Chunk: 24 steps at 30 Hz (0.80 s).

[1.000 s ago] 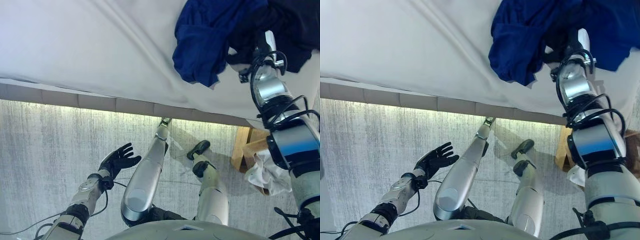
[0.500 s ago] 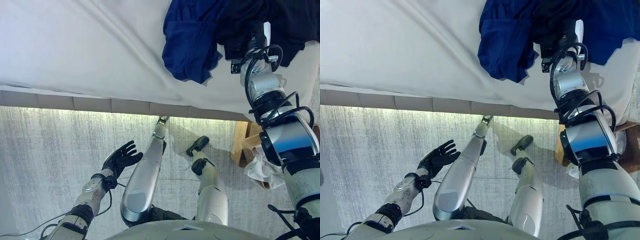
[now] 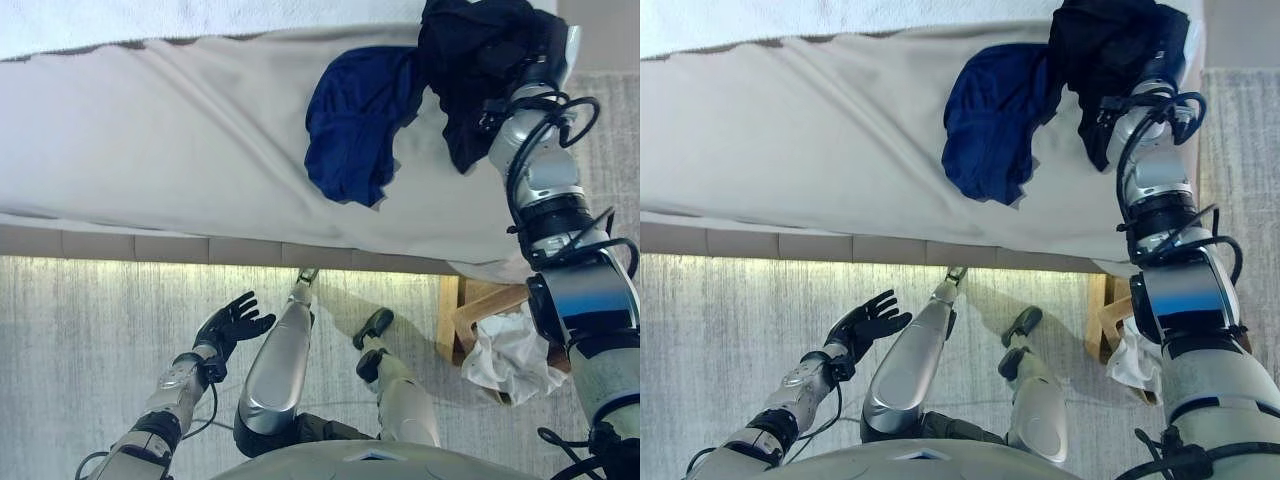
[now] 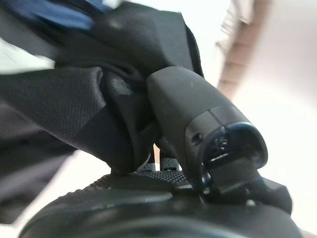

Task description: Pick up the clothes from the bed and place them into the basket

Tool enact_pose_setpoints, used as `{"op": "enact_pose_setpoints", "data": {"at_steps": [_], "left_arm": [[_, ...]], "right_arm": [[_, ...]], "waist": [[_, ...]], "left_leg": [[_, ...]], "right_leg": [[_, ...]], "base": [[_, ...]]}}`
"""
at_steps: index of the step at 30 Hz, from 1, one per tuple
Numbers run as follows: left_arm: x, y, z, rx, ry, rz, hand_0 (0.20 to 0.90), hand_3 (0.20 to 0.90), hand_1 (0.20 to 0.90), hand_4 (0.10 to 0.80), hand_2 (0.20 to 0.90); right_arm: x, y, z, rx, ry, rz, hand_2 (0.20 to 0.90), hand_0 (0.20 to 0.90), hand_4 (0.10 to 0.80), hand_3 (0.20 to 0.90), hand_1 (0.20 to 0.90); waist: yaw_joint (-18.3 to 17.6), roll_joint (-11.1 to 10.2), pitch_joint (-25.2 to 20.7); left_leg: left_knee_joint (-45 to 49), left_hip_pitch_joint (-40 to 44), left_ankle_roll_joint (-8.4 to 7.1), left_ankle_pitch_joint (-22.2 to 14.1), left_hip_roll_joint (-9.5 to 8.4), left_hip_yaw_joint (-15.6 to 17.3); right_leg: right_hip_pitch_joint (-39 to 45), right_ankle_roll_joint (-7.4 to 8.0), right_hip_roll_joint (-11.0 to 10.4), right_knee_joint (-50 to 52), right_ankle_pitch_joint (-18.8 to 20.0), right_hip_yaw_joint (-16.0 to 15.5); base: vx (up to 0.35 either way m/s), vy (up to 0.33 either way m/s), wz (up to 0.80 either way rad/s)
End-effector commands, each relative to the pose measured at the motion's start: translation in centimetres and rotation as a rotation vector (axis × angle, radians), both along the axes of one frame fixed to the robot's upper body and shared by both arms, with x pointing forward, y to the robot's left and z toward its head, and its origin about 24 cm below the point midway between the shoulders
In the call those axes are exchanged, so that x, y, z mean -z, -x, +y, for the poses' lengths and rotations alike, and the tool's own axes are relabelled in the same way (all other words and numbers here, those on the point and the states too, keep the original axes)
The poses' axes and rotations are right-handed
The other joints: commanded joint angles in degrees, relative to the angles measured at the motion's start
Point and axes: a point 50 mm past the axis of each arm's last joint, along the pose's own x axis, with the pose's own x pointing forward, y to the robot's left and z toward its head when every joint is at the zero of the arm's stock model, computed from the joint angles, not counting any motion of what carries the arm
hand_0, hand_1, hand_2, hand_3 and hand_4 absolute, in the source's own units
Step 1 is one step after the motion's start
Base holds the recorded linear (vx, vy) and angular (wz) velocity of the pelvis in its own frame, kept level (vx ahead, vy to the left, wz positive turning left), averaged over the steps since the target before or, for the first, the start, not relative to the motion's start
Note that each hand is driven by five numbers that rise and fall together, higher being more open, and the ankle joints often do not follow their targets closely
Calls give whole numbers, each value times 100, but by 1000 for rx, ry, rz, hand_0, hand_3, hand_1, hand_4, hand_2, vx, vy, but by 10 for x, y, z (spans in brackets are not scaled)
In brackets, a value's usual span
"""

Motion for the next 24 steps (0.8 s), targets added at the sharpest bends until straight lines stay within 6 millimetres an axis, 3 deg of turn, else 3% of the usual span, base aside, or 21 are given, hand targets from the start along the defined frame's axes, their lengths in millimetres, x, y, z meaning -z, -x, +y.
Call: {"op": "enact_pose_setpoints", "data": {"at_steps": [1,6,10,17,19,24], "left_arm": [[29,69,14,18,-74,225,900,900,900,800,900],[37,86,12,48,-85,309,900,900,900,800,900],[41,87,4,101,-94,339,900,900,900,800,900],[44,84,-1,145,-122,388,900,900,900,800,900],[44,84,1,154,-138,407,900,900,900,800,900],[40,77,9,146,-145,434,900,900,900,800,900]], "right_arm": [[-80,62,-23,200,217,-461,300,300,100,200,300],[-97,83,-38,247,268,-499,300,300,100,200,300],[-110,102,-51,344,308,-545,300,300,100,200,300],[-109,123,-65,467,303,-597,300,300,100,200,300],[-108,124,-66,469,302,-591,300,300,100,200,300],[-76,100,-79,330,366,-274,300,300,100,200,300]], "waist": [[-391,-184,-1429],[-618,-152,-2036],[-842,-183,-2451],[-1227,-146,-2695],[-1300,-134,-2713],[-1626,-36,-2733]], "left_leg": [[-281,749,239,-975,-60,522],[-907,1361,155,-783,-8,585],[-1052,1662,74,-794,38,699],[-1088,1926,88,-880,81,1009],[-1088,1980,88,-905,93,1060],[-1088,2116,67,-945,136,1206]], "right_leg": [[266,15,146,145,-346,46],[626,43,285,-96,-362,176],[861,14,374,-321,-345,269],[956,-34,419,-335,-384,434],[954,-53,441,-295,-417,511],[954,-126,519,-253,-483,785]], "base": [[-29,-6,-21],[78,-33,-16],[20,-83,-18],[-41,-81,-22],[-40,-82,-33],[-38,-101,-39]]}}
